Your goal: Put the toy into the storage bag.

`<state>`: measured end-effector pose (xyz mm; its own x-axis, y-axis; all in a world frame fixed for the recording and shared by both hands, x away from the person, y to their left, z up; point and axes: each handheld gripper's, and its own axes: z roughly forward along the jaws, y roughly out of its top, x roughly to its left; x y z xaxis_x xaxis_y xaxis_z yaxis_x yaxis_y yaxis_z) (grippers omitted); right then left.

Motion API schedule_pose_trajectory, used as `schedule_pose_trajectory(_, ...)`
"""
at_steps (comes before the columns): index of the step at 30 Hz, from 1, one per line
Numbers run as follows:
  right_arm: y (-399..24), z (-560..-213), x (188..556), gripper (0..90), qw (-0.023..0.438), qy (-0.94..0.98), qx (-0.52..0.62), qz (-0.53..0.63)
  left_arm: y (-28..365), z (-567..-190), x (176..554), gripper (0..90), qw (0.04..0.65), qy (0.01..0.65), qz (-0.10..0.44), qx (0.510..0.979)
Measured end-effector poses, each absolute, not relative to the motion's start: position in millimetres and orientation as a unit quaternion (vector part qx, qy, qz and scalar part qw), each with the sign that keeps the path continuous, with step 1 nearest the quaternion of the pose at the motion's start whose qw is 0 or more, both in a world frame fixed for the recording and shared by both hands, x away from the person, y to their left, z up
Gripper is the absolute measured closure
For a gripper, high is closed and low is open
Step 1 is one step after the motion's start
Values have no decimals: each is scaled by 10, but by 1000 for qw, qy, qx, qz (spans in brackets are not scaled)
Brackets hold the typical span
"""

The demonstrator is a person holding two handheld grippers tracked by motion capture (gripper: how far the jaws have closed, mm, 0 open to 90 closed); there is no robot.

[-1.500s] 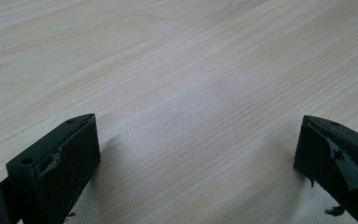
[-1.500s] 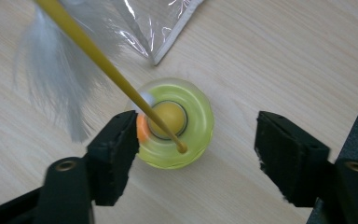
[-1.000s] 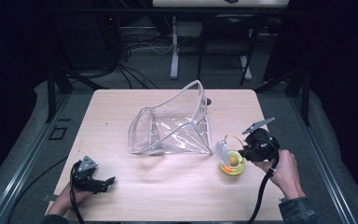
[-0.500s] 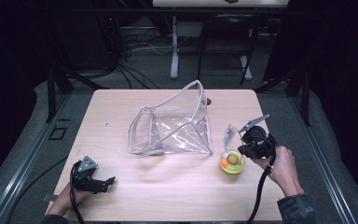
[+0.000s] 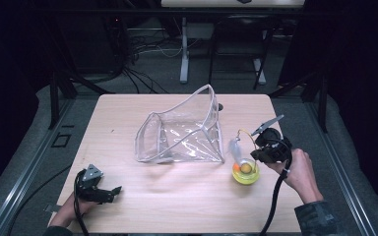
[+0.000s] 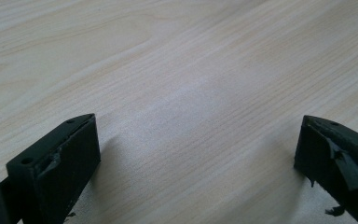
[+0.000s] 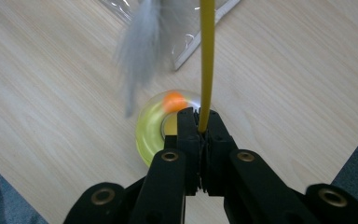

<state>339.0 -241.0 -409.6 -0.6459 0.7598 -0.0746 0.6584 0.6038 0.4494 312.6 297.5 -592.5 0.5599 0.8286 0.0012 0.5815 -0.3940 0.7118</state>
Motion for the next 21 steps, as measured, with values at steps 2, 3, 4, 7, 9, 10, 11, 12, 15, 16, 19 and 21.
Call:
schedule_pose_trajectory(2,-2405,-4073,3401,879,131,888,398,190,2976,-5925,3127,0,340,431,182,816)
schedule_pose_trajectory(3,-2403,-4071,3405,879,129,888,398,192,2974,-5925,3125,0,341,433,181,815)
schedule_pose_trajectory(4,-2402,-4069,3410,879,129,888,399,191,2976,-5925,3127,0,340,431,182,815)
schedule_pose_trajectory(7,-2399,-4056,3430,879,126,889,398,187,2975,-5925,3127,0,341,432,182,815)
schedule_pose_trajectory(9,-2400,-4042,3447,879,123,891,397,183,2975,-5925,3127,0,340,432,182,815)
schedule_pose_trajectory(10,-2399,-4038,3453,879,120,891,398,184,2975,-5925,3127,0,341,432,182,815)
schedule_pose_trajectory(11,-2401,-4031,3460,879,120,892,397,182,2976,-5925,3127,0,340,431,182,815)
schedule_pose_trajectory(12,-2401,-4021,3470,879,117,892,395,183,2975,-5925,3126,0,340,432,181,815)
schedule_pose_trajectory(15,-2396,-3994,3491,879,114,894,394,181,2974,-5925,3126,0,341,433,181,815)
schedule_pose_trajectory(16,-2390,-3991,3497,879,112,893,395,184,2974,-5925,3126,0,341,433,181,815)
schedule_pose_trajectory(19,-2384,-3958,3526,879,108,897,390,177,2975,-5925,3127,0,341,432,182,815)
schedule_pose_trajectory(21,-2378,-3950,3541,879,106,896,392,179,2976,-5925,3127,0,340,432,182,815)
